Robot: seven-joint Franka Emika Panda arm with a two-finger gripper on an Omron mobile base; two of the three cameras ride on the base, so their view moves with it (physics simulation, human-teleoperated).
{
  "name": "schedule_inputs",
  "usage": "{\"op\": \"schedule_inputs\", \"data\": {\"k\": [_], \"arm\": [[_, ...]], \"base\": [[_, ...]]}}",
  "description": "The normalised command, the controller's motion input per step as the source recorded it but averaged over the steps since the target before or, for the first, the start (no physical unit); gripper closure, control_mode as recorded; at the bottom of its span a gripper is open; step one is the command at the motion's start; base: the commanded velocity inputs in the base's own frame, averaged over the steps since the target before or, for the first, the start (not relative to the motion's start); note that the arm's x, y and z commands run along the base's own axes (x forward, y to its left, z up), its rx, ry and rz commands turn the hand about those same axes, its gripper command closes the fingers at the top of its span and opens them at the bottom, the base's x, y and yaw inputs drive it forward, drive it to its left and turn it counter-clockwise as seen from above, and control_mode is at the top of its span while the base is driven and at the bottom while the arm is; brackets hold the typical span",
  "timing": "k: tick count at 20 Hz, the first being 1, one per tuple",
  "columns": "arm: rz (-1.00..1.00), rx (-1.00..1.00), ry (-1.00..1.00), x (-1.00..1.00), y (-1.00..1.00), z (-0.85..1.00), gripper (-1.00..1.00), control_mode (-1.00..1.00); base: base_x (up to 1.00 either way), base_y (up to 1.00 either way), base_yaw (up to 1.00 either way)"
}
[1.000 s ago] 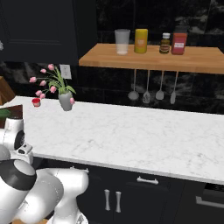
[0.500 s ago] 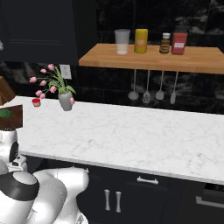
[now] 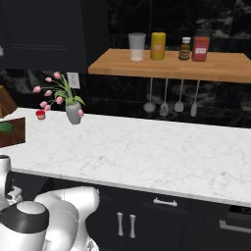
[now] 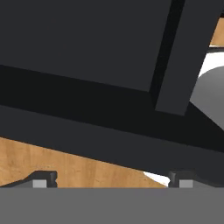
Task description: Place the appropriate cutting tool for cutting the broccoli skin on the cutting board.
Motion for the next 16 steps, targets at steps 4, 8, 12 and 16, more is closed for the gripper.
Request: {"op": "schedule_inputs", "data": {"k": [4,8,12,16], "arm": [[0.01,0.02,0.0,-0.55,0.08,-0.1,-1.0,-1.0],[0.0,0.04,0.03,-0.76,0.01,-0.12,-1.0,-1.0],[0.0,0.16,0.05,-1.0,0.0,-0.41,-1.0,-1.0],[0.0,0.12,-0.01,-0.84,0.0,-0.08,-1.0,-1.0]], "base": [[0.0,0.0,0.0],[0.0,0.0,0.0],[0.0,0.0,0.0],[0.0,0.0,0.0]]}}
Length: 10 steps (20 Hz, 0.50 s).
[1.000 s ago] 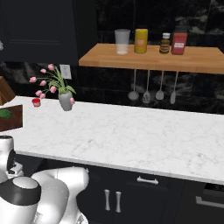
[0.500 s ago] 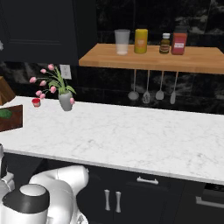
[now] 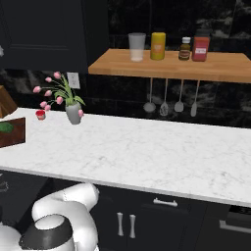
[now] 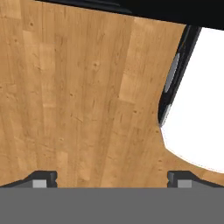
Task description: Place the appropriate cutting tool for cutting the broccoli skin on the cutting board.
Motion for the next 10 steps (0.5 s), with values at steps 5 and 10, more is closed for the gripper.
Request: {"op": "schedule_inputs", "data": {"k": [5,10], "arm": [[0.0,0.0,-0.1,0.01,0.0,0.94,-1.0,-1.0],[0.0,0.0,-0.01,0.2,0.07,1.0,-1.0,-1.0]], "base": [[0.0,0.0,0.0],[0.0,0.0,0.0]]}}
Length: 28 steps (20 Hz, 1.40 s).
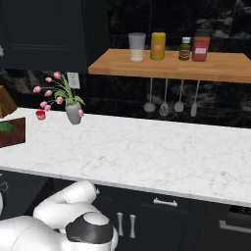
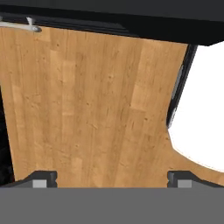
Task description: Place the appropriate cutting tool for cutting the broccoli skin on the cutting board.
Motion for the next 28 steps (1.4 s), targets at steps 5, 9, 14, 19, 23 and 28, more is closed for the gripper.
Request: {"op": "schedule_inputs", "data": {"k": [5,9,14,19,23,28], "arm": [[0.0,0.0,0.0,0.42,0.23,0.79,-1.0,-1.0],[-0.01,0.0,0.0,0.61,0.22,0.38,-1.0,-1.0],[-0.05,-0.01,0.03,0.68,0.31,0.21,-1.0,-1.0],[-0.01,-0.16,0.1,0.63,0.61,0.01,-1.0,-1.0],[0.0,-0.27,0.11,0.6,0.93,-0.13,-1.0,-1.0],[-0.02,-0.2,0.11,0.51,0.89,-0.17,-1.0,-1.0]], "base": [[0.0,0.0,0.0],[0.0,0.0,0.0],[0.0,0.0,0.0],[0.0,0.0,0.0],[0.0,0.0,0.0],[0.0,0.0,0.0]]}}
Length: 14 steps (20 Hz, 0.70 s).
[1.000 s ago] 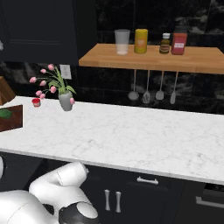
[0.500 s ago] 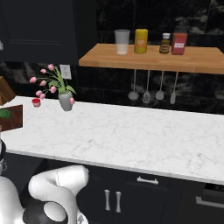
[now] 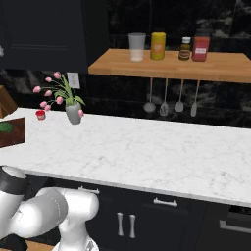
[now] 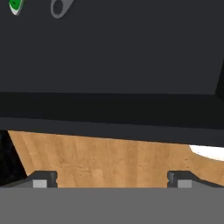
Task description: Place the appropriate cutting tool for cutting the broccoli skin on the cutting board.
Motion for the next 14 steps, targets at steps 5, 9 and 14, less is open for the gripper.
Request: {"op": "schedule_inputs", "data": {"k": [5,9,14], "arm": [[0.0,-0.07,0.02,0.23,0.71,-0.43,-1.0,-1.0],[-0.03,-0.02,-0.01,0.19,0.47,-0.32,-1.0,-1.0],[-0.14,-0.01,0.0,0.16,0.06,-0.32,-1.0,-1.0]], "base": [[0.0,0.0,0.0],[0.0,0.0,0.0],[0.0,0.0,0.0]]}}
